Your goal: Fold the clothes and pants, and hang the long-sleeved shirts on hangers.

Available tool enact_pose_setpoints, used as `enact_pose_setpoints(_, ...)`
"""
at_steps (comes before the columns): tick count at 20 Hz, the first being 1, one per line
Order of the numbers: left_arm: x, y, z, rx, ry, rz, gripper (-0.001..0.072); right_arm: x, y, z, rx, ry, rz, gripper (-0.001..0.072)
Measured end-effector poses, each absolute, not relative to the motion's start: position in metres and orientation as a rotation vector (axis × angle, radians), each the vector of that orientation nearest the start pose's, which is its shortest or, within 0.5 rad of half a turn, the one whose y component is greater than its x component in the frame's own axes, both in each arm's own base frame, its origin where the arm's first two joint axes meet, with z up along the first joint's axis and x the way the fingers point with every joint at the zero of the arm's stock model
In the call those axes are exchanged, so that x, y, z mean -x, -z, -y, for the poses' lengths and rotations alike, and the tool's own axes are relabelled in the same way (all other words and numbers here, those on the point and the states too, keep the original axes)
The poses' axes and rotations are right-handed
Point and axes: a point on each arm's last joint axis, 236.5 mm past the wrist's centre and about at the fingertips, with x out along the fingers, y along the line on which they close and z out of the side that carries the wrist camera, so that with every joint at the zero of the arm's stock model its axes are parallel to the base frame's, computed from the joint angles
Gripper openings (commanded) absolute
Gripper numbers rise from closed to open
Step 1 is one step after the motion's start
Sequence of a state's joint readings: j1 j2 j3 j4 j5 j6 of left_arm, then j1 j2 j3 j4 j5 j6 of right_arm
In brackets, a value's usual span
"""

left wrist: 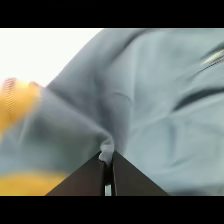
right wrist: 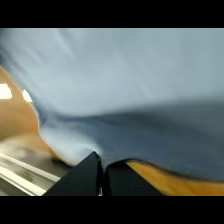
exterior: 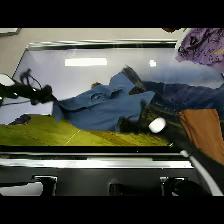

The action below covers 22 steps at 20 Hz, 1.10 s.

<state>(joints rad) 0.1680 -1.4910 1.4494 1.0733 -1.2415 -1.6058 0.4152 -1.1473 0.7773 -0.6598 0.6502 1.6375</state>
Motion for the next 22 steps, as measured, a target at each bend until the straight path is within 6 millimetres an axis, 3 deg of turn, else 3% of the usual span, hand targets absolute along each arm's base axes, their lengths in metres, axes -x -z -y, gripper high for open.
enact_pose_setpoints(3,-0.47,-0.153,0.029,0.486,0.187,-0.961,0.0014,-0.376,-0.155,-0.225,-0.721,-0.544,-0.877,0.0031)
enact_pose_setpoints(5,-0.463,-0.238,0.029,0.424,0.212,-0.771,0.0014,-0.378,-0.255,-0.197,-0.638,-0.595,-0.686,0.0031)
enact_pose_setpoints(6,-0.452,-0.282,0.03,0.395,0.219,-0.674,0.0014,-0.37,-0.3,-0.185,-0.585,-0.608,-0.599,0.0031)
enact_pose_setpoints(8,-0.419,-0.357,0.03,0.353,0.212,-0.502,0.0014,-0.336,-0.387,-0.165,-0.469,-0.623,-0.418,0.0031)
enact_pose_setpoints(10,-0.375,-0.419,0.027,0.326,0.182,-0.342,0.0014,-0.292,-0.45,-0.151,-0.373,-0.617,-0.267,0.0031)
enact_pose_setpoints(12,-0.33,-0.465,0.02,0.313,0.129,-0.204,0.0014,-0.25,-0.495,-0.137,-0.307,-0.588,-0.136,0.0031)
enact_pose_setpoints(15,-0.275,-0.509,0.004,0.3,0.039,-0.045,0.0014,-0.212,-0.524,-0.117,-0.268,-0.519,-0.035,0.0031)
enact_pose_setpoints(17,-0.257,-0.521,-0.007,0.289,-0.016,0.008,0.0013,-0.21,-0.524,-0.108,-0.263,-0.476,-0.039,0.0031)
enact_pose_setpoints(19,-0.261,-0.516,-0.015,0.296,-0.044,-0.001,0.0014,-0.227,-0.512,-0.105,-0.276,-0.447,-0.096,0.0031)
enact_pose_setpoints(22,-0.306,-0.477,-0.025,0.306,-0.074,-0.12,0.0014,-0.289,-0.454,-0.105,-0.301,-0.403,-0.325,0.0031)
